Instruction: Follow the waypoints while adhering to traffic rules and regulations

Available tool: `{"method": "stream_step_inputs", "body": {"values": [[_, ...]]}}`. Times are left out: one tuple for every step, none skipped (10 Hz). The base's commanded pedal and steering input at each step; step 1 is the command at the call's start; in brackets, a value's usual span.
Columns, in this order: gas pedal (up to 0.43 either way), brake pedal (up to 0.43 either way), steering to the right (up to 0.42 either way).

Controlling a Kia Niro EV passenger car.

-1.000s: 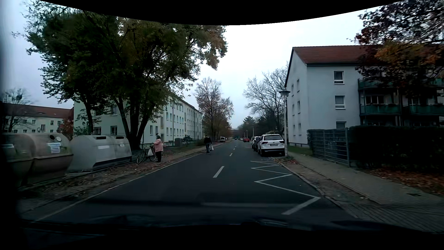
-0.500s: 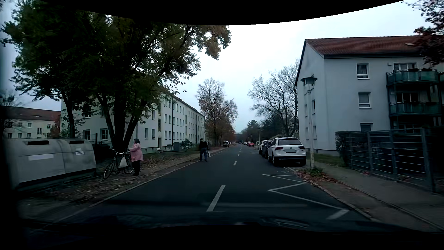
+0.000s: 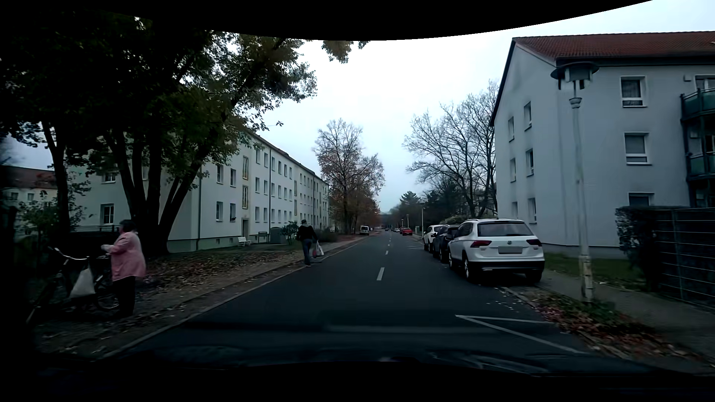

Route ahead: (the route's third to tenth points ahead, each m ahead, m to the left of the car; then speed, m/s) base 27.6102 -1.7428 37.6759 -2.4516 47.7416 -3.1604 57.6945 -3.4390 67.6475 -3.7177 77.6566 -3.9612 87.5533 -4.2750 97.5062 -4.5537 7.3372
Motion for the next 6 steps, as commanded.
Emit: {"method": "stream_step_inputs", "body": {"values": [[0.157, 0.0, 0.02], [0.157, 0.0, 0.026], [0.157, 0.0, 0.03], [0.157, 0.0, 0.03], [0.157, 0.0, 0.03], [0.157, 0.0, 0.027]]}}
